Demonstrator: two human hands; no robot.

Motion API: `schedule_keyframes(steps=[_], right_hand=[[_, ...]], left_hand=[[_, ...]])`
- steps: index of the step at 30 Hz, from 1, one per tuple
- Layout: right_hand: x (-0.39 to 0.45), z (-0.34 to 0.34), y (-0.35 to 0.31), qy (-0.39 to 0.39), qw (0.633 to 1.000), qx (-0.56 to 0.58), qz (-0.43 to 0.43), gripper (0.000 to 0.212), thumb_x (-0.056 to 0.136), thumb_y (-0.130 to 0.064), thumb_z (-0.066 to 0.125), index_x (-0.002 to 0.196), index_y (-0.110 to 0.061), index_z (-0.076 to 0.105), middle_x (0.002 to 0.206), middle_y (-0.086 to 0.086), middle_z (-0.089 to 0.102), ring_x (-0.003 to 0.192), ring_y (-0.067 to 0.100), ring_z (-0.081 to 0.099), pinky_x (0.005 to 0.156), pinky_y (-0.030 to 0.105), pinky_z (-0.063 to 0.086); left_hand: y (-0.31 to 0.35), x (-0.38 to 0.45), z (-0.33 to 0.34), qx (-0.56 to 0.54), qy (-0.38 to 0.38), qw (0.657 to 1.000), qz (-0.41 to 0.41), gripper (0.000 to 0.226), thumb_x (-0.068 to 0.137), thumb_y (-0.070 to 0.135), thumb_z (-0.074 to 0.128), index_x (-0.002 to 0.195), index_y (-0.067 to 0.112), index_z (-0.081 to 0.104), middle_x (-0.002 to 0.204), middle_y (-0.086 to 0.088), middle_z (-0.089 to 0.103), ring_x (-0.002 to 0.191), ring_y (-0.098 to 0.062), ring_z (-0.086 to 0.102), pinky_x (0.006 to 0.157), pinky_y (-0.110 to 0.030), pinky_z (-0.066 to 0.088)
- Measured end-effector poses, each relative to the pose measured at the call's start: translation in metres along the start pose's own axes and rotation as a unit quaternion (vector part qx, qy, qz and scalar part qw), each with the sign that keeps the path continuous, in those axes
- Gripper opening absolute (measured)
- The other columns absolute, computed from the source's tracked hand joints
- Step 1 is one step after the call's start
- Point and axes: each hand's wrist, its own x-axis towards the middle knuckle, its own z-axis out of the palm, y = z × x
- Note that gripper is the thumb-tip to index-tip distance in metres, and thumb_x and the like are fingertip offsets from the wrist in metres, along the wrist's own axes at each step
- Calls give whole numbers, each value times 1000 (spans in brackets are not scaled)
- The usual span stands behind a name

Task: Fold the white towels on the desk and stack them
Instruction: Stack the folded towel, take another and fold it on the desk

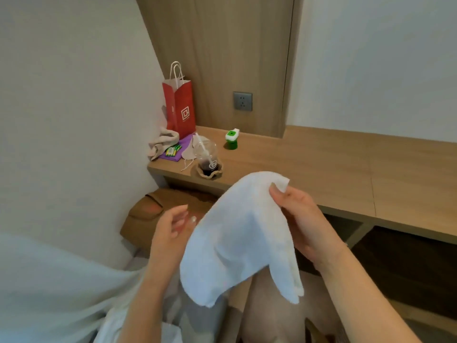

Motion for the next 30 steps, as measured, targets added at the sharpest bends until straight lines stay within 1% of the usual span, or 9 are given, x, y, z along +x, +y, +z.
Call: schedule_keyframes(steps=[3,6,8,11,14,16,19,22,30], right_hand=[[22,-4,-17,30,998,-24,-44,26,91,-30,63,110,-13,69,103,9,73,91,22,69,80,31,58],[44,-14,-37,58,993,18,-105,31,86,-25,65,112,-7,64,97,10,70,87,22,66,73,30,57],[55,-24,-55,93,984,5,-150,28,87,-21,66,110,-5,63,95,10,71,85,22,67,69,28,56],[69,-46,-84,119,968,-10,-219,22,85,-16,68,104,-6,62,88,11,73,79,20,70,64,25,56],[83,-57,-100,92,956,-22,-276,8,84,-11,70,91,-15,66,85,17,73,80,25,73,68,24,57],[102,-65,-95,114,957,-50,-262,10,87,-4,67,87,-14,66,85,18,72,81,26,72,68,25,57],[118,-112,-68,267,937,-71,-212,13,92,6,57,96,-7,59,89,21,69,89,28,68,82,33,57],[114,-188,-38,365,914,-114,-137,19,91,-10,63,111,-12,61,108,19,68,106,23,65,100,34,49],[79,-257,57,392,905,-161,-25,19,93,-18,63,110,-27,63,106,4,69,102,9,65,93,26,52]], left_hand=[[38,6,44,-48,-70,994,69,16,90,17,68,96,32,67,95,15,70,88,2,65,71,-11,50],[71,10,82,-98,-178,974,97,17,94,12,63,105,25,67,101,9,70,98,-11,66,85,-27,55],[89,17,100,-161,-230,957,75,21,92,36,66,112,29,64,110,6,68,105,-17,65,91,-38,55],[108,38,121,-232,-262,932,100,65,68,62,76,122,30,58,117,4,66,107,-16,65,84,-28,54],[126,58,153,-200,-241,935,164,29,71,47,77,95,34,68,91,2,72,79,-8,69,69,-16,52],[132,75,183,-204,-268,928,160,3,81,27,71,83,28,70,72,-2,70,63,-11,65,62,-17,50],[106,121,215,-177,-251,947,92,22,92,-3,59,86,17,66,77,-4,69,78,-19,67,68,-18,52],[58,163,240,-118,-257,958,47,13,92,-1,61,91,12,66,75,-1,71,79,-18,69,69,-16,52],[-11,140,298,12,-344,939,23,14,90,10,68,102,18,70,97,7,72,85,6,65,72,-8,48]])
